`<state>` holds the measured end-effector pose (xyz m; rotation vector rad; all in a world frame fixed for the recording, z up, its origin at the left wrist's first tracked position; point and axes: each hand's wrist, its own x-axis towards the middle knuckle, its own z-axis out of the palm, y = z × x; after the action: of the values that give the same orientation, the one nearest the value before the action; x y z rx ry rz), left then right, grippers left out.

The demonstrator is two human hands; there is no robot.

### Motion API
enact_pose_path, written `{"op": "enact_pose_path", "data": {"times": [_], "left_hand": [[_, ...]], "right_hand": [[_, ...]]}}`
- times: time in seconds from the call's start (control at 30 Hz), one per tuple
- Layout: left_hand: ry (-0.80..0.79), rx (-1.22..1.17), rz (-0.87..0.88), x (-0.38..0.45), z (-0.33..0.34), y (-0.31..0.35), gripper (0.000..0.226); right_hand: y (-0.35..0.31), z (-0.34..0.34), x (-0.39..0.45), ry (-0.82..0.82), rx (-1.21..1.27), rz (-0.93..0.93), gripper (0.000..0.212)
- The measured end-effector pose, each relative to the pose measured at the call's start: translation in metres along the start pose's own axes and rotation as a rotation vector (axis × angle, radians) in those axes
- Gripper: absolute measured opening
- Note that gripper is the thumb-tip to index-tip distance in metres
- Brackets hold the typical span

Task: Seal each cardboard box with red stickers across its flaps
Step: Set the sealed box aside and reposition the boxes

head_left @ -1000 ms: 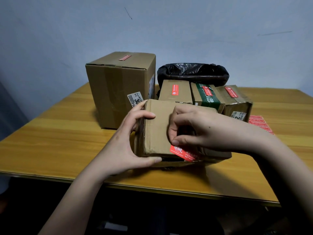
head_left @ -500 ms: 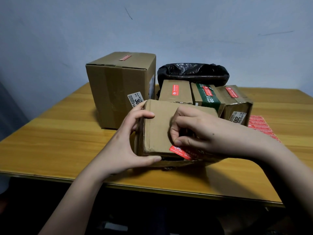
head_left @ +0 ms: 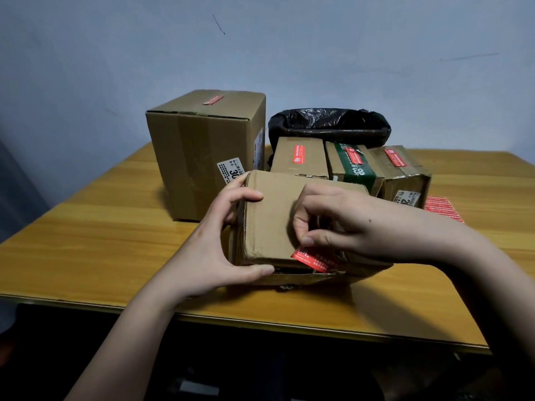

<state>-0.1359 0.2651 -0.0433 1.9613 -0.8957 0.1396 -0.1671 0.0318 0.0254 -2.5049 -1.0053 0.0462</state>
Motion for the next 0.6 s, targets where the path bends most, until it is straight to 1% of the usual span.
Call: {"op": "enact_pose_path", "data": {"times": [0.6], "left_hand": [[-0.007, -0.001, -0.060, 0.0008, -0.0013, 0.0037, 0.079]], "right_hand": [[-0.0046, -0.0070, -0.0022, -0.008, 0.028, 0.024, 0.018]]}}
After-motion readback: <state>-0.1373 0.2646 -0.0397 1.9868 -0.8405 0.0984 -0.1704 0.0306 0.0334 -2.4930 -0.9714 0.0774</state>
